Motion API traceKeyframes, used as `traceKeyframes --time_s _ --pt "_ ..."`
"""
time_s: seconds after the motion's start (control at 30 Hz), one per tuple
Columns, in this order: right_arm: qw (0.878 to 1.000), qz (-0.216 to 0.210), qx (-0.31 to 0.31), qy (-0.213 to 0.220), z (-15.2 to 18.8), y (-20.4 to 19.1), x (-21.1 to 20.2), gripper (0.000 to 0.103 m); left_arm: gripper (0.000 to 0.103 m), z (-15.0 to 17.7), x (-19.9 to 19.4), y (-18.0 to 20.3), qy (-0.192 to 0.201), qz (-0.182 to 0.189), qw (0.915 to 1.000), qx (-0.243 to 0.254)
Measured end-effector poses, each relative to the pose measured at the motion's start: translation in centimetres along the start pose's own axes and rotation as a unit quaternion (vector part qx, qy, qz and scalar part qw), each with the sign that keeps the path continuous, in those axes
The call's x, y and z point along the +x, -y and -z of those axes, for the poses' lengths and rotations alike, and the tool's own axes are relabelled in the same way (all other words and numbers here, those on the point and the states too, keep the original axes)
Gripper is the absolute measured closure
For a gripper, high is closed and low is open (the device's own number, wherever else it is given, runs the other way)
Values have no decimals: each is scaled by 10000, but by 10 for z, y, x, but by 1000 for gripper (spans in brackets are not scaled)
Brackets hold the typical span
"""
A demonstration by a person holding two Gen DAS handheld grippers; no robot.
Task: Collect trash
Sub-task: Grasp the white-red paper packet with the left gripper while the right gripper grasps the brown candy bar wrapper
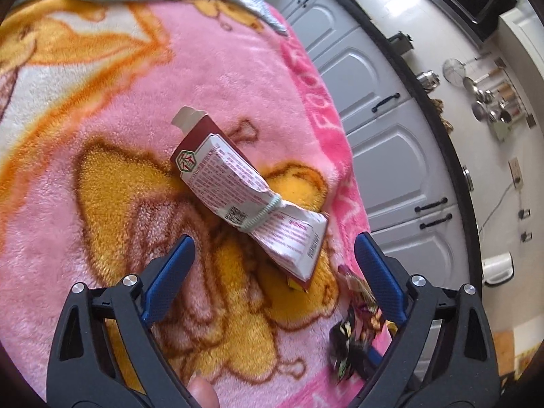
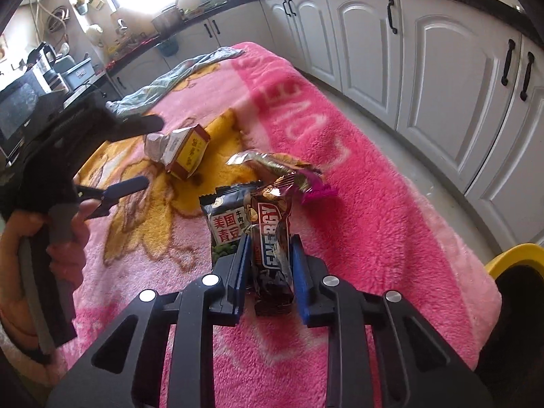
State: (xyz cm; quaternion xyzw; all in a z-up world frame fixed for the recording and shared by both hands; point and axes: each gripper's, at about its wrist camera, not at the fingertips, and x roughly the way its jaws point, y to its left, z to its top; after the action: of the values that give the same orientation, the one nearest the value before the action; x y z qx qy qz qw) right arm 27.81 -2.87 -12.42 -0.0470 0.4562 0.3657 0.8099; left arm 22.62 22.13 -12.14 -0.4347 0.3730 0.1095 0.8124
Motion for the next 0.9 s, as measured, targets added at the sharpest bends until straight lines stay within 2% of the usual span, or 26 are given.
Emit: traceKeyframes --time_s 0.2,0.27,0.4,0.47,0.53,0.67,0.8,0.9 --pt "9995 -289 -111 -49 9 -13 -9 80 21 -11 7 -5 -2 -83 9992 -388" --pt "9992 -372 -158 -67 12 -17 -12 80 27 -17 9 -8 7 -178 9985 -509" --pt "9989 -399 -264 3 16 -21 -23 80 33 -25 13 -5 -13 -452 9975 -549" --pt "9989 -382 -279 38 17 -21 -29 81 41 -28 15 -4 16 -665 9966 -489" --pt "9989 -373 -261 55 20 -19 -35 81 59 -30 16 -5 51 -853 9955 -400" --pt "9990 -338 -280 125 26 -17 -48 81 63 -30 14 -11 55 -742 9967 -328" --pt "9990 -299 -254 191 27 -12 -59 81 69 -23 4 -16 76 -480 9985 -271" --pt "9991 -275 -212 263 29 -9 -66 81 74 -12 -5 -14 122 -387 9992 -56"
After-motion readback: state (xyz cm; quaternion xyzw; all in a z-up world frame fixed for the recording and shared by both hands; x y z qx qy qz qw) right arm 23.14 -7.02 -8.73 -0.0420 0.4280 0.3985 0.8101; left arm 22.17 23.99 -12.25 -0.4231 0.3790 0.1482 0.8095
